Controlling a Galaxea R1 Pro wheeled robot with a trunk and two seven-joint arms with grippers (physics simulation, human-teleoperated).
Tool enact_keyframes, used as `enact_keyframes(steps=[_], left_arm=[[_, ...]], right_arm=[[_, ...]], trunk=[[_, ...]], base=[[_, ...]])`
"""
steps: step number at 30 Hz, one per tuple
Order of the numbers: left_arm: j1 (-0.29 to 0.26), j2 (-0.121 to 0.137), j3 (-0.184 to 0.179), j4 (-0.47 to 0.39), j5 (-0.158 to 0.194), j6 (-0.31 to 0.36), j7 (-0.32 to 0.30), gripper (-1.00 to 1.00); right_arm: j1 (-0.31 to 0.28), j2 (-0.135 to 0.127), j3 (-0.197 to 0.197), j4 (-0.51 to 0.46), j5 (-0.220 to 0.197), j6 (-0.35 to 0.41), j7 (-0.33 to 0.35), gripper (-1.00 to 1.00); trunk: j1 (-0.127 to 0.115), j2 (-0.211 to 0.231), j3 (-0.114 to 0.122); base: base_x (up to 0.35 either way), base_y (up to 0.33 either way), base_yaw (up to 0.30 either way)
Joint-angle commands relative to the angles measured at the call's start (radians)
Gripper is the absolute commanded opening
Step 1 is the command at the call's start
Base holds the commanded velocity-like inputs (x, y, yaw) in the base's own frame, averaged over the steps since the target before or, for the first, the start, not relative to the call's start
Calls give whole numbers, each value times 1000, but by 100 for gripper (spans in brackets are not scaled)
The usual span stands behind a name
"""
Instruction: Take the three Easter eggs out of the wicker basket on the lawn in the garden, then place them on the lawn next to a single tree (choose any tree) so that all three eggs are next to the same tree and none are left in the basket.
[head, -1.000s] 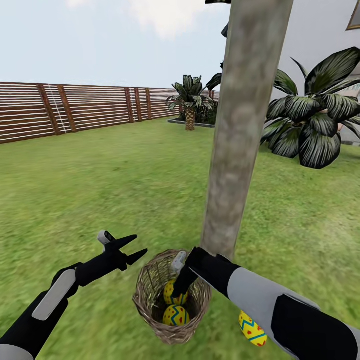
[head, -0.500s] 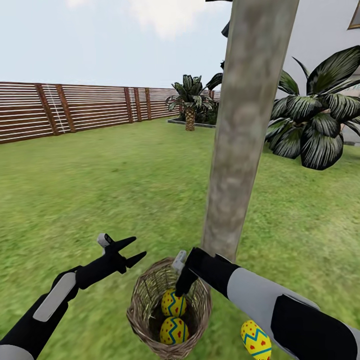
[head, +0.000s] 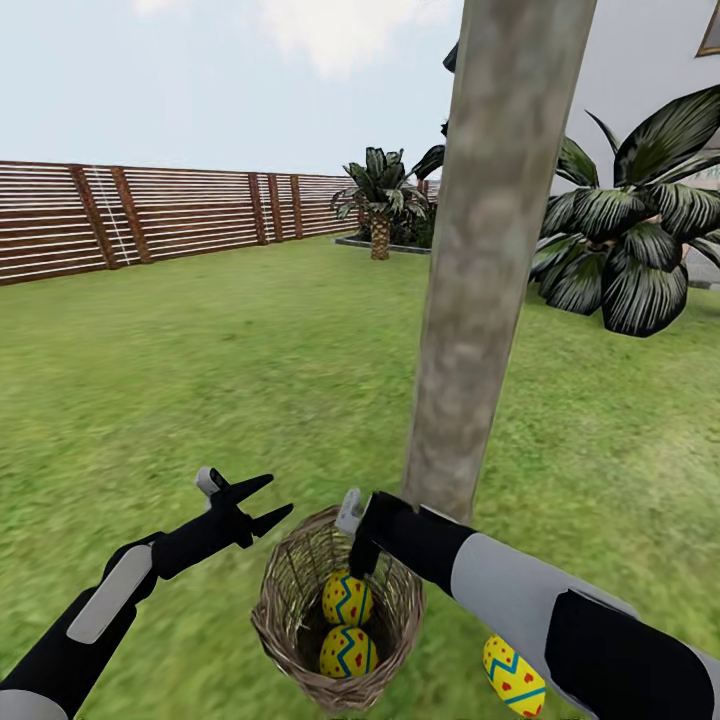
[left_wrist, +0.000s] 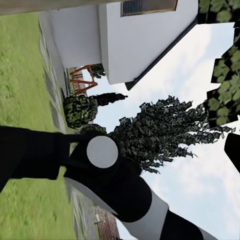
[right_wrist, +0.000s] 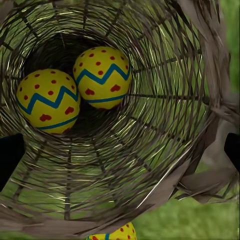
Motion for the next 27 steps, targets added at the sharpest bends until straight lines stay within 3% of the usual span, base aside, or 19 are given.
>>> enact_keyframes(steps=[1, 9, 17, 27], left_arm=[[-1, 1, -2, 1, 3, 4, -3, 100], [-1, 1, -2, 1, 3, 4, -3, 100], [-1, 1, -2, 1, 2, 4, -3, 100], [-1, 0, -2, 1, 2, 3, -1, 100]], right_arm=[[-2, 0, 3, -5, 6, 2, 3, 100], [-4, -1, 3, -47, 10, -3, 10, 100], [-3, -4, -2, -52, 11, -19, 97, 100], [-3, -7, 3, -48, 13, -20, 104, 100]], trunk=[[4, -8, -4], [34, -64, -29], [65, -120, -54], [103, -190, -86]], base=[[0, 0, 0], [0, 0, 0], [0, 0, 0], [0, 0, 0]])
